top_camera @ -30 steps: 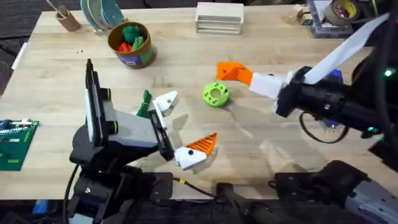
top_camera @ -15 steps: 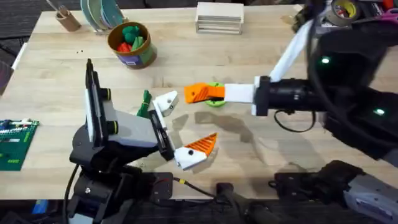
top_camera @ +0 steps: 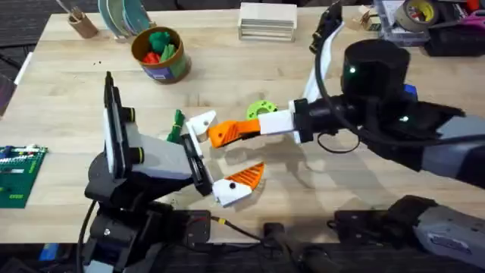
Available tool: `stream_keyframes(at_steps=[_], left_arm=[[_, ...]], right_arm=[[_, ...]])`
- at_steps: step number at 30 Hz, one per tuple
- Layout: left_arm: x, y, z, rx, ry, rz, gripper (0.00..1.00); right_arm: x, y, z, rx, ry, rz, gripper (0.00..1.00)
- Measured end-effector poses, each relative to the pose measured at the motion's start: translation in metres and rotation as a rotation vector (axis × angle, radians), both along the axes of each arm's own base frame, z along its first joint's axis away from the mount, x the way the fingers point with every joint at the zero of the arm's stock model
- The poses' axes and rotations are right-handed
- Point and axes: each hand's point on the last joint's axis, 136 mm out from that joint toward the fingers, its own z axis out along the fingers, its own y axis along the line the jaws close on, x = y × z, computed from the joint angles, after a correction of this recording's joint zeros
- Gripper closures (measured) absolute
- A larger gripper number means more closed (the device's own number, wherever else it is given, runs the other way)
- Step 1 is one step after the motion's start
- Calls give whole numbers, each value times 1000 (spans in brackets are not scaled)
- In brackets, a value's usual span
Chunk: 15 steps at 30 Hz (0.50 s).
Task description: Pick up the gripper from the table and insert it into the empty holder that is missing its gripper. Then pick up a screw, insert it into the mounting hole, and use the screwdriver to tighten it. Finally, clean up the table by picking up the vegetable and placing it into the bucket.
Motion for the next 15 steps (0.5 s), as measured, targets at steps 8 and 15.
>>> stream_keyframes(at_steps=[8, 15], left_arm=[[1, 0, 0, 0, 0, 5, 8], [7, 4, 0, 3, -4, 45, 7]], right_arm=[[-1, 4, -5, 13, 17, 36, 986], [7, 10, -4, 51, 40, 43, 986]])
